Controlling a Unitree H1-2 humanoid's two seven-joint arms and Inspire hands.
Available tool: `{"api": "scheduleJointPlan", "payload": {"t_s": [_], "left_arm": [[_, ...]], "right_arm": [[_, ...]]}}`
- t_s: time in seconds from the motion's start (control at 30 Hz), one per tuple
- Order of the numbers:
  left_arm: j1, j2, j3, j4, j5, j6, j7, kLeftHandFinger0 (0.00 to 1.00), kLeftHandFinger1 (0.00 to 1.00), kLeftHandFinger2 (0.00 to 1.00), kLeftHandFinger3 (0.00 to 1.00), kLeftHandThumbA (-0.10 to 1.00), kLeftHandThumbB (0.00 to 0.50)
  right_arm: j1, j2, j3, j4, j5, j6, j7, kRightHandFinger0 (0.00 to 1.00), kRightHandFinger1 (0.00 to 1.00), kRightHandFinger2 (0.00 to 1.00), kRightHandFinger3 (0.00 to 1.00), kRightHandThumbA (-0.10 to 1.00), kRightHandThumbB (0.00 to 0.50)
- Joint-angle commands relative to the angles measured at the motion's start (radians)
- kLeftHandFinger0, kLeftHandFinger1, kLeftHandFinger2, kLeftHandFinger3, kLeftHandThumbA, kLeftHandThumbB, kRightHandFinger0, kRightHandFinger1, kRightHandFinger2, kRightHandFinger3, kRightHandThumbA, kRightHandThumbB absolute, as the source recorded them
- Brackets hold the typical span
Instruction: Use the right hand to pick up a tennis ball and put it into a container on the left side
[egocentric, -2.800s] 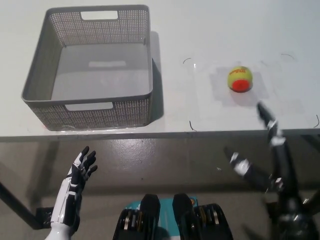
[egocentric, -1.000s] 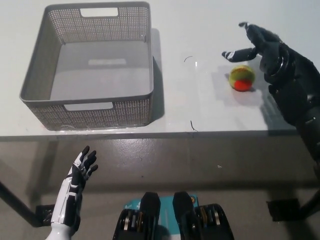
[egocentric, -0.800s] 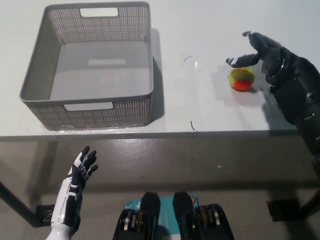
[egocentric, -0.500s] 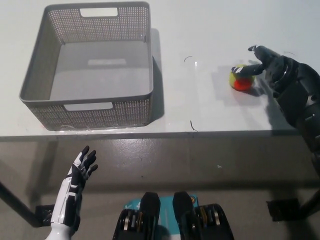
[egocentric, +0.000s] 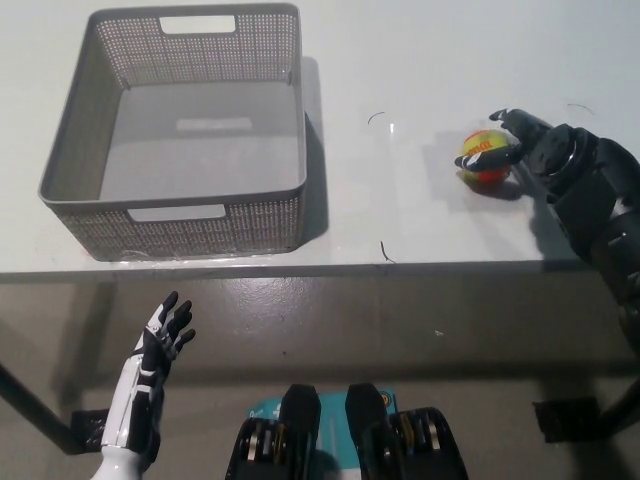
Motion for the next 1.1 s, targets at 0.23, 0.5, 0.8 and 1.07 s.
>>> {"api": "scheduleJointPlan", "payload": {"t_s": [0.23,0.5,0.8,1.07], "left_arm": [[-0.013,0.002,0.008,-0.025,0.01,-0.031,0.007,1.0,1.0,1.0,1.0,1.0,0.001],[-0.024,0.002,0.011,-0.03,-0.003,-0.019,0.003,1.0,1.0,1.0,1.0,1.0,0.007],[-0.028,0.005,0.012,-0.024,0.012,-0.029,0.007,1.0,1.0,1.0,1.0,1.0,0.002],[-0.046,0.003,0.018,-0.019,0.005,-0.031,0.007,1.0,1.0,1.0,1.0,1.0,0.01]], "right_arm": [[-0.066,-0.002,-0.012,0.012,0.065,-0.056,0.037,1.0,1.0,1.0,1.0,0.77,0.5],[-0.059,-0.007,-0.002,0.027,0.073,-0.071,0.028,1.0,1.0,1.0,1.0,0.68,0.5],[-0.053,-0.002,0.019,0.049,0.057,-0.02,-0.035,0.54,0.72,1.0,1.0,0.21,0.357],[-0.022,0.006,0.013,0.046,0.075,-0.078,-0.277,0.07,0.3,0.46,1.0,-0.1,0.139]]}}
